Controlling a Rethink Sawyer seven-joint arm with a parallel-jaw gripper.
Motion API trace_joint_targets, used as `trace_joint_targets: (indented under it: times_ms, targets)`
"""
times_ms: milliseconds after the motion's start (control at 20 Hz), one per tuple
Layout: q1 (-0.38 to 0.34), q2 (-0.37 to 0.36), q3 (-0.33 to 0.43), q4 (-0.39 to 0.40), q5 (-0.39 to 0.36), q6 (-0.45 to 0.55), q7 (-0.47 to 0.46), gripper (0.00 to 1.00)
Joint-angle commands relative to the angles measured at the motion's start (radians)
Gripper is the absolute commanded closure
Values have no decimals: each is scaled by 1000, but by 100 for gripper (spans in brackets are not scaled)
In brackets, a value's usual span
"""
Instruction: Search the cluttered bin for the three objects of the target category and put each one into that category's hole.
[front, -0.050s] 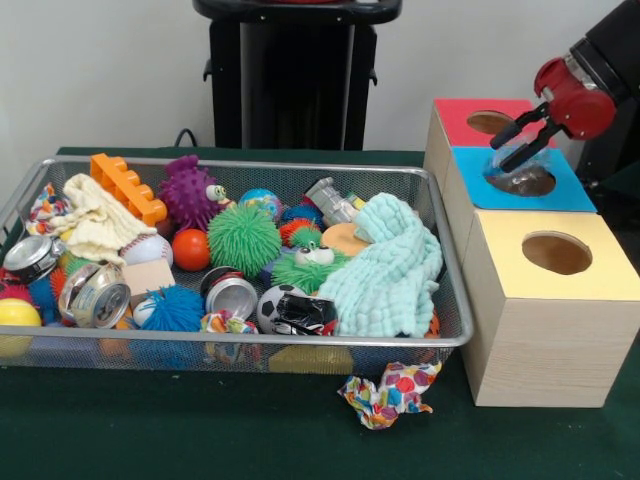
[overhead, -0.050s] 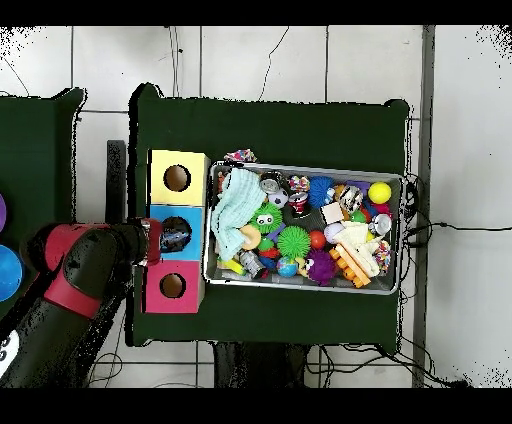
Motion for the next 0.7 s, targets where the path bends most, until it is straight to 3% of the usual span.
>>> trace_joint_targets:
  times_ms: [50, 700]
  targets:
    - [-32, 58, 97, -15, -32, 48, 164, 0]
    - [-29, 26, 134, 37, 2, -39, 165, 0]
